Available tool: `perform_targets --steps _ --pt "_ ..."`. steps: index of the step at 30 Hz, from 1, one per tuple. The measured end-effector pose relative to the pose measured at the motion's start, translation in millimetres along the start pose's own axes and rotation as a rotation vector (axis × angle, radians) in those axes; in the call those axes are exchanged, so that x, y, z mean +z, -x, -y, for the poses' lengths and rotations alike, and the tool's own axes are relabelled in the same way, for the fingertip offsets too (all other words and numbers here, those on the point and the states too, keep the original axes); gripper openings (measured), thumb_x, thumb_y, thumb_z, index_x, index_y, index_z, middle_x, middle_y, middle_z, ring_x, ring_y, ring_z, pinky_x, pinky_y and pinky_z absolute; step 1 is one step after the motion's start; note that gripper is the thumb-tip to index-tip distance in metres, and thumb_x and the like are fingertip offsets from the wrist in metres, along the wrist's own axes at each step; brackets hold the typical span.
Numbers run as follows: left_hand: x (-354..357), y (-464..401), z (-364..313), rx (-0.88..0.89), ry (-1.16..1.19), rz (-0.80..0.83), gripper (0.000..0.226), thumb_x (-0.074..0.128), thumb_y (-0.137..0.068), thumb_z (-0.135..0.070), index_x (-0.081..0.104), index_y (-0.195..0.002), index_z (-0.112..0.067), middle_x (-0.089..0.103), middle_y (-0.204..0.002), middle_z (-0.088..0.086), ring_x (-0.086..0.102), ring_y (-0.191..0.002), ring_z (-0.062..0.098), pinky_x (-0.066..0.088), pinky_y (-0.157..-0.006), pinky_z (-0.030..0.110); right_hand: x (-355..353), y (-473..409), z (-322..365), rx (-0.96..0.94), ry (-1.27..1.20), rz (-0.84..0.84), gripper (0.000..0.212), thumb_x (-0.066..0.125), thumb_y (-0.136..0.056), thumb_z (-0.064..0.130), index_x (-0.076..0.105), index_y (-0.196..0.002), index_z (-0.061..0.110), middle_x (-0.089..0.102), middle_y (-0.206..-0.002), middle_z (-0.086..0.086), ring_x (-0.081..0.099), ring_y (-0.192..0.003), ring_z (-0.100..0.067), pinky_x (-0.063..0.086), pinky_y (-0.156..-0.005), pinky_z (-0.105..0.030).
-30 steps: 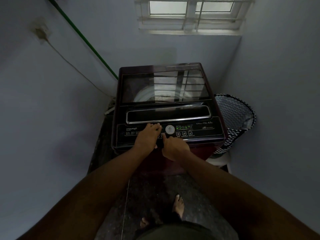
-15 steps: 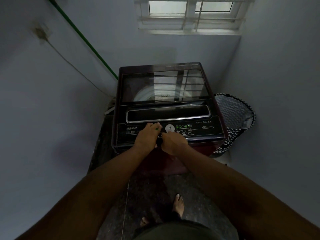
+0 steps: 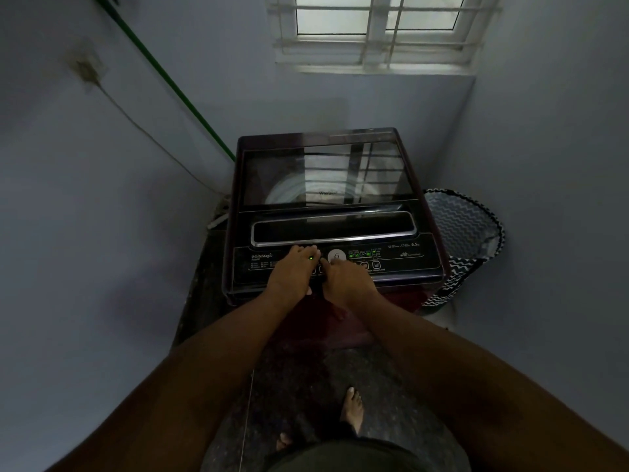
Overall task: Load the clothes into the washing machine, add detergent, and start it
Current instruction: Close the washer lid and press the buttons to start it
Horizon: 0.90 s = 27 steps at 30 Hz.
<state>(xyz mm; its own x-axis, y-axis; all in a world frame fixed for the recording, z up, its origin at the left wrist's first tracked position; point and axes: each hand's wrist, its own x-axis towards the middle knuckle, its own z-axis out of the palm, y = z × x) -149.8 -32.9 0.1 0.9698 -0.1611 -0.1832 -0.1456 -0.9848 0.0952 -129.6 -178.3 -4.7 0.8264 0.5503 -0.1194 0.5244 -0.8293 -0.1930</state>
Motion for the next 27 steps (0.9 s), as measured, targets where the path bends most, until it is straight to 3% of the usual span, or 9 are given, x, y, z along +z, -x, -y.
perform_targets --steps 8,15,18,22,27 --pt "-1.4 1.4 -1.4 -0.003 -0.002 -0.025 0.097 0.083 -0.071 -0.02 0.029 -0.151 -0.015 0.024 -0.159 0.0 0.026 -0.14 0.022 0.037 -0.112 0.036 5.0 -2.1 5.5 0.029 0.032 0.035 0.035 0.047 -0.09 0.041 0.056 -0.115 0.018 0.064 -0.095 -0.007 0.06 -0.075 -0.024 0.04 -0.062 -0.031" --pt "0.1 1.5 -0.3 -0.001 0.001 -0.02 0.099 0.083 -0.071 -0.02 0.027 -0.152 -0.015 0.024 -0.159 0.0 0.024 -0.141 0.024 0.038 -0.11 0.036 7.3 4.0 6.4 0.084 0.004 0.078 0.031 0.049 -0.09 0.038 0.057 -0.113 0.019 0.053 -0.066 0.005 0.053 -0.058 -0.016 0.04 -0.055 -0.028" --pt "-0.4 1.0 -1.3 -0.001 0.006 -0.015 0.098 0.084 -0.07 -0.019 0.028 -0.151 -0.013 0.024 -0.158 0.001 0.026 -0.14 0.024 0.04 -0.109 0.037 7.8 1.5 9.5 0.107 -0.059 0.093 0.027 0.053 -0.089 0.036 0.059 -0.106 0.017 0.061 -0.074 0.001 0.06 -0.065 -0.018 0.044 -0.058 -0.028" --pt "0.7 1.3 -0.1 0.007 0.01 -0.018 0.098 0.084 -0.069 -0.018 0.029 -0.15 -0.013 0.025 -0.158 0.001 0.027 -0.139 0.023 0.041 -0.108 0.037 -5.9 -5.0 15.0 0.125 -0.108 0.117 0.032 0.058 -0.087 0.039 0.06 -0.107 0.014 0.064 -0.101 -0.007 0.064 -0.088 -0.026 0.052 -0.075 -0.038" --pt "0.1 1.7 -0.2 0.001 0.026 -0.024 0.096 0.084 -0.069 -0.017 0.032 -0.149 -0.013 0.026 -0.157 0.0 0.029 -0.138 0.023 0.042 -0.107 0.038 -17.6 -4.3 16.8 0.111 -0.062 0.096 0.031 0.055 -0.089 0.038 0.062 -0.105 0.012 0.064 -0.101 -0.008 0.063 -0.087 -0.026 0.051 -0.079 -0.039"
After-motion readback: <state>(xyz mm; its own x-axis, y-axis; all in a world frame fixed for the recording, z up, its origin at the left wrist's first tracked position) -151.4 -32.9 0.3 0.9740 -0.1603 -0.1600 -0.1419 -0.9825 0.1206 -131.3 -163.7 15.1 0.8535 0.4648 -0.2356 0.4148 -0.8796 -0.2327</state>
